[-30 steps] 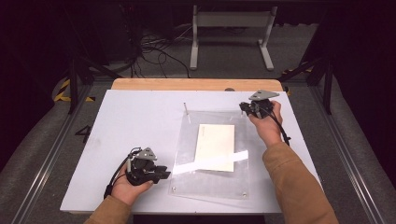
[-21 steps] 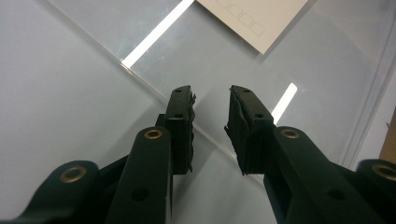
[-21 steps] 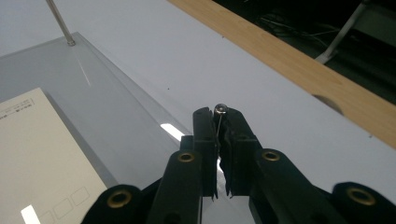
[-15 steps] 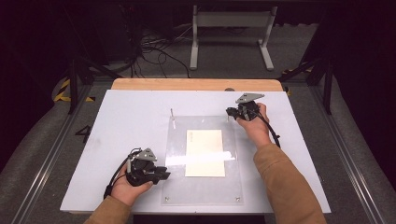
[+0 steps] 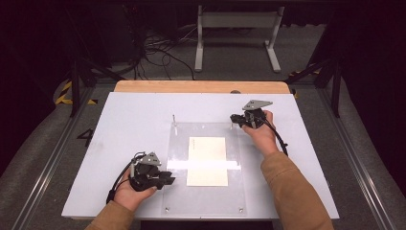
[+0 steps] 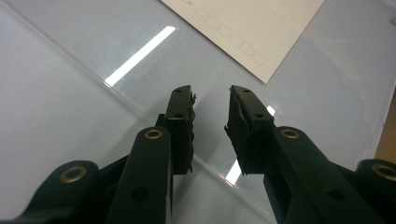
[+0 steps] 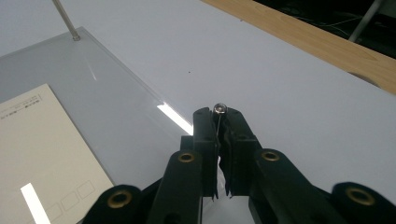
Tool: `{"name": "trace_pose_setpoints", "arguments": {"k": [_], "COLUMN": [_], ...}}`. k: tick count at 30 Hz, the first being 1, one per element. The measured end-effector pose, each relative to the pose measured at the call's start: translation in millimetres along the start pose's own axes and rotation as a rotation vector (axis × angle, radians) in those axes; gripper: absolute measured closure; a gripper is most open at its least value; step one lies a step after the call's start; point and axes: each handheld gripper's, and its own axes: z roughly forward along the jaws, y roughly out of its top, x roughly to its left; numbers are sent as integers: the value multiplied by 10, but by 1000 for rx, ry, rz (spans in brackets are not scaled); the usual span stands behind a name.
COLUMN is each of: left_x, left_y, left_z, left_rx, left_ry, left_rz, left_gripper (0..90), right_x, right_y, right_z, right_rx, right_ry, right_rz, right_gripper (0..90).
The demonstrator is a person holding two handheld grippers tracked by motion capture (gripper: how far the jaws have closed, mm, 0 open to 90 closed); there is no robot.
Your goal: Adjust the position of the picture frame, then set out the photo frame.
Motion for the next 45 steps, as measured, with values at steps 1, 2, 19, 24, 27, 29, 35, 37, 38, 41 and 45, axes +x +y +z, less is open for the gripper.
{"name": "trace_pose_setpoints", "arguments": {"k": [1, 2, 19, 24, 27, 29, 35, 37, 38, 41, 45], "left_x": [0, -1, -23, -72, -72, -71, -74, -82, -82, -79, -72], "left_y": [3, 5, -65, -105, -123, -128, -136, -137, -136, -136, -141], "left_z": [-6, -11, -248, -317, -321, -323, -321, -312, -313, -312, -310], "left_rx": [-3, -8, -107, -135, -139, -140, -146, -148, -148, -144, -144], "left_ry": [4, 7, 89, 108, 113, 114, 111, 110, 109, 114, 113], "left_rz": [-2, -5, 1, 10, 5, 7, 18, 18, 22, 22, 18], "left_gripper": [700, 696, 614, 613, 613, 613, 612, 612, 612, 614, 615], "right_x": [5, 12, 74, 84, 114, 114, 151, 151, 150, 140, 155], "right_y": [-5, -7, -68, -131, -149, -152, -138, -137, -140, -144, -152], "right_z": [-3, -9, -285, -310, -216, -189, -55, -33, -31, -37, -24], "right_rx": [-2, -1, -100, -136, -113, -117, -102, -92, -94, -91, -95], "right_ry": [-4, -6, -78, -35, -55, -60, -95, -92, -96, -103, -115], "right_rz": [0, 1, 54, 160, 142, 143, 78, 79, 96, 99, 110], "right_gripper": [846, 845, 574, 652, 641, 653, 695, 809, 840, 850, 855]}}
